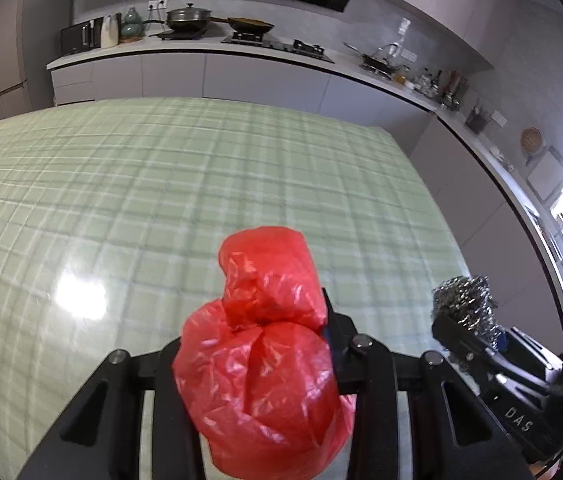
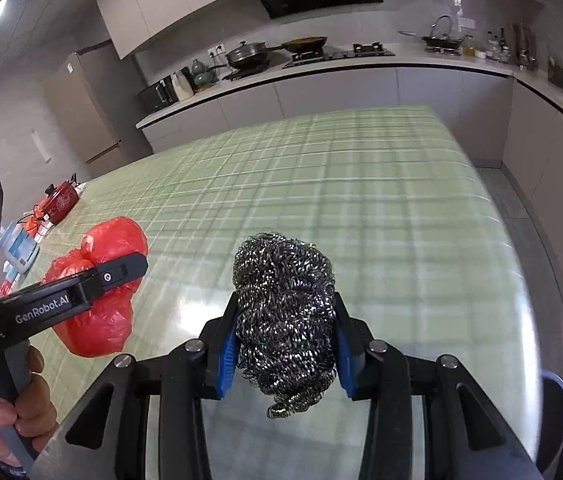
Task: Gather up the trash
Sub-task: 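Carry the held steel wool and red bag over the black bin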
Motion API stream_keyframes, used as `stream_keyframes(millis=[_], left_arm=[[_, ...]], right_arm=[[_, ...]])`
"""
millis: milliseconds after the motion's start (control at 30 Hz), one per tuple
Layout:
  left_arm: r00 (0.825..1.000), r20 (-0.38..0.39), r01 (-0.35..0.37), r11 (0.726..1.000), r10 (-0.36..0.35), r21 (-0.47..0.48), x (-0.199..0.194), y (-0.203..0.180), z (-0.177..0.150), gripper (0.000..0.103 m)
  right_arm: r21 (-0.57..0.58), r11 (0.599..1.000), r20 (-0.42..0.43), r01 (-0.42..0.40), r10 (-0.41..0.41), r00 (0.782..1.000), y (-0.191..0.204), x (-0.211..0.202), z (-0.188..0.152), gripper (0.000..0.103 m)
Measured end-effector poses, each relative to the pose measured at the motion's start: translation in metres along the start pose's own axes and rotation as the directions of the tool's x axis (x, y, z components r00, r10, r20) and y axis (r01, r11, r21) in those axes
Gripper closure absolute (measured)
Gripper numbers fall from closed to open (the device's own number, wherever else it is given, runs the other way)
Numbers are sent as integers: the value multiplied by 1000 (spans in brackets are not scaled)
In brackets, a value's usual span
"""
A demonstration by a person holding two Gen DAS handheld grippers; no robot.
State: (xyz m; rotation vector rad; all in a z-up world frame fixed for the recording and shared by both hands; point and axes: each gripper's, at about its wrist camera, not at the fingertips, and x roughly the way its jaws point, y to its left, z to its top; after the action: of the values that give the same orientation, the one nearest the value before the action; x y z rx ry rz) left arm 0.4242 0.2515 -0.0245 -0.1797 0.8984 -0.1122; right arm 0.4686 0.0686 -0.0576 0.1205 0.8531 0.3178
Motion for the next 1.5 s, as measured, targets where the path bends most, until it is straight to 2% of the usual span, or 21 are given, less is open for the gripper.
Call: stream_keyframes(millis=[233,433,567,833,1033,1267,1367,1500], left_arm=[[997,-13,81,993,-80,82,-21,-49,-33,66],[990,-37,142,986,-139,91,-31,-75,-72,66],[985,-76,163,983,-156,89,-37,-94,-91,66],[983,-54,184,973,-178,136,-52,-156,-104,66],[984,-50,175,974,-169,144,-34,-229,-123,66],[984,-83,163,981,-155,103,-6,-314,-155,66],[985,-103,149,986,-140,79,7,-334,-166,66],[987,-129,106,990,-94,92,27,-353,-176,66]], right_arm=[[89,994,47,62,-66,997,-37,-64,-46,60],[133,981,28,140,-145,989,-54,-112,-95,60],[161,976,4,147,-150,989,-66,-134,-121,60],[183,971,43,154,-164,986,-110,-187,-147,60],[202,969,47,142,-155,987,-188,-218,-165,60],[169,973,-11,158,-159,987,-300,-239,-183,60],[162,976,-35,148,-145,989,-328,-237,-184,60],[177,977,-59,117,-108,992,-356,-222,-182,60]])
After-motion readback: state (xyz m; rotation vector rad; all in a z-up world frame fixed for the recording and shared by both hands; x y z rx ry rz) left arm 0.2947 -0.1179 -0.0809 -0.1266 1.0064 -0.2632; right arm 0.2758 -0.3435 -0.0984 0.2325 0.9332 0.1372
